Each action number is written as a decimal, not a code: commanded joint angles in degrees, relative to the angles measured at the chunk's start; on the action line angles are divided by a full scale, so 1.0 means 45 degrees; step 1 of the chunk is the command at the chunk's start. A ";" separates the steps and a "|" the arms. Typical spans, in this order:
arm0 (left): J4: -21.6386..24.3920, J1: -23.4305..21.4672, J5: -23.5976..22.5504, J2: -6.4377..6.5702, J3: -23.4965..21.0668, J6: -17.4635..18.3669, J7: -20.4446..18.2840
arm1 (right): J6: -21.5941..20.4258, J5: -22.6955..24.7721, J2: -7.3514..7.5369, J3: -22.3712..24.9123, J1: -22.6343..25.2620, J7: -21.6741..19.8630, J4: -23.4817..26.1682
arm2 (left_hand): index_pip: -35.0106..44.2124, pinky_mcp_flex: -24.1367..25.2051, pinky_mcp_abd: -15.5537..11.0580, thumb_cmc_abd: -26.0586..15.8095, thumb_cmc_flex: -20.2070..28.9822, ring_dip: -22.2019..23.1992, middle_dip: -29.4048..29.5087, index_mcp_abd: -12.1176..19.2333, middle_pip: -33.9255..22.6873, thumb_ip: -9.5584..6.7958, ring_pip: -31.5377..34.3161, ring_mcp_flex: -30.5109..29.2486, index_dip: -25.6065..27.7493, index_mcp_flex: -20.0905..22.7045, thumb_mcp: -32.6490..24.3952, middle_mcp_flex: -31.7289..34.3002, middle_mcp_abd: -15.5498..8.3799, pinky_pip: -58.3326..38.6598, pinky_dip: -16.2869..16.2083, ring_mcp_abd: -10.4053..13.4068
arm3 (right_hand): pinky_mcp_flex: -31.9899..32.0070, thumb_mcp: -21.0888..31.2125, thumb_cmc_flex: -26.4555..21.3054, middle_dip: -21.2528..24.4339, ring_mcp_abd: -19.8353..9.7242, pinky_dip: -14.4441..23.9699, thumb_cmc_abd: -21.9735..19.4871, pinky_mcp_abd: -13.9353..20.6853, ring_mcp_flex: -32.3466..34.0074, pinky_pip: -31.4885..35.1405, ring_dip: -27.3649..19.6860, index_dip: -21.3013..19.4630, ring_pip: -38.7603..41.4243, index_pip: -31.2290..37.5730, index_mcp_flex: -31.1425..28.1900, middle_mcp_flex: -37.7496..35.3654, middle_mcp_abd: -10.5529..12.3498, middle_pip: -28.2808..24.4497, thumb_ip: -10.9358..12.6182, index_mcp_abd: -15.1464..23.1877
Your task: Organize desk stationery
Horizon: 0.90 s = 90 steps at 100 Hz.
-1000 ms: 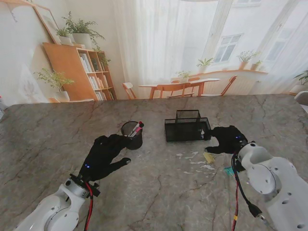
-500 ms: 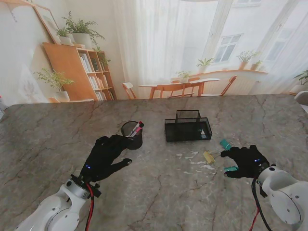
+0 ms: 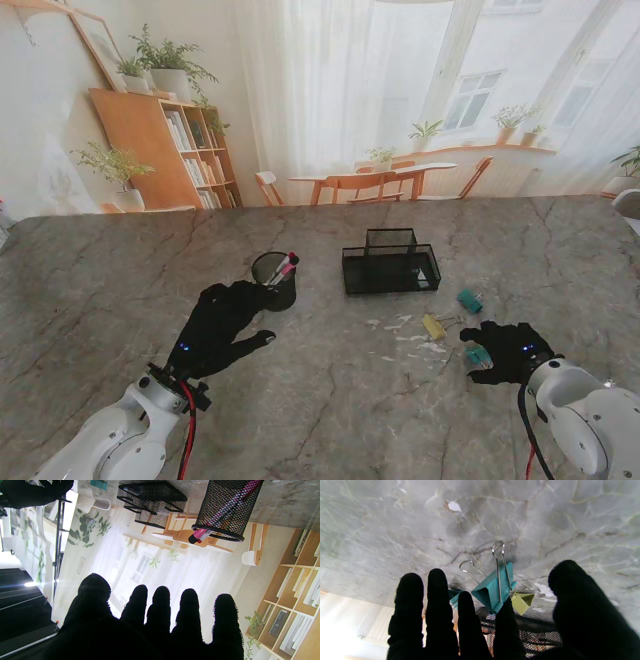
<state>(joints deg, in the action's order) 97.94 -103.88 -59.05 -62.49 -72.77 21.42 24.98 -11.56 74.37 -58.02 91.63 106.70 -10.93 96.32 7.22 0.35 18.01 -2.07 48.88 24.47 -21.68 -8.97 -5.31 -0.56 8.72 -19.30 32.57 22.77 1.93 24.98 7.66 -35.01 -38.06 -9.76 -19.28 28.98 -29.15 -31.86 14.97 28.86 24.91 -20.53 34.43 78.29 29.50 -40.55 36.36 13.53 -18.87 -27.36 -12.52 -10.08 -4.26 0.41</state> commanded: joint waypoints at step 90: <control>0.0146 -0.0121 0.0028 -0.0032 -0.0006 -0.0096 -0.0119 | 0.0614 -0.1079 -0.0138 -0.0661 0.0022 0.1661 -0.1122 | 0.0198 0.0034 0.0038 -0.1066 0.0188 0.0090 -0.0131 0.0242 -0.0025 0.0862 0.0127 -0.0313 0.0061 0.0281 0.0190 0.0123 -0.0236 -0.0048 -0.0271 0.0296 | -0.9317 0.3993 -0.6778 -0.1039 -0.2252 -0.3676 0.2295 0.4843 0.7769 0.0488 -0.1462 0.3260 0.0370 0.8446 -0.5988 -0.8185 0.0591 -0.3999 -0.1805 0.0058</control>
<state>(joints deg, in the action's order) 98.37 -104.18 -59.06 -62.49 -72.94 21.16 24.52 -9.62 70.13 -58.13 88.88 105.70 -2.68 91.77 7.22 0.35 18.01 -2.07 48.88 24.47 -21.68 -8.97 -5.31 -0.56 8.72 -19.32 32.57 22.78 1.93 24.98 7.65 -35.01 -38.06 -9.75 -59.73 41.89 -49.86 -37.00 2.66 12.13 38.68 -3.99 66.68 78.92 23.07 -25.52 38.25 43.49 -40.01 -58.13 -13.45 -26.46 -13.29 -4.84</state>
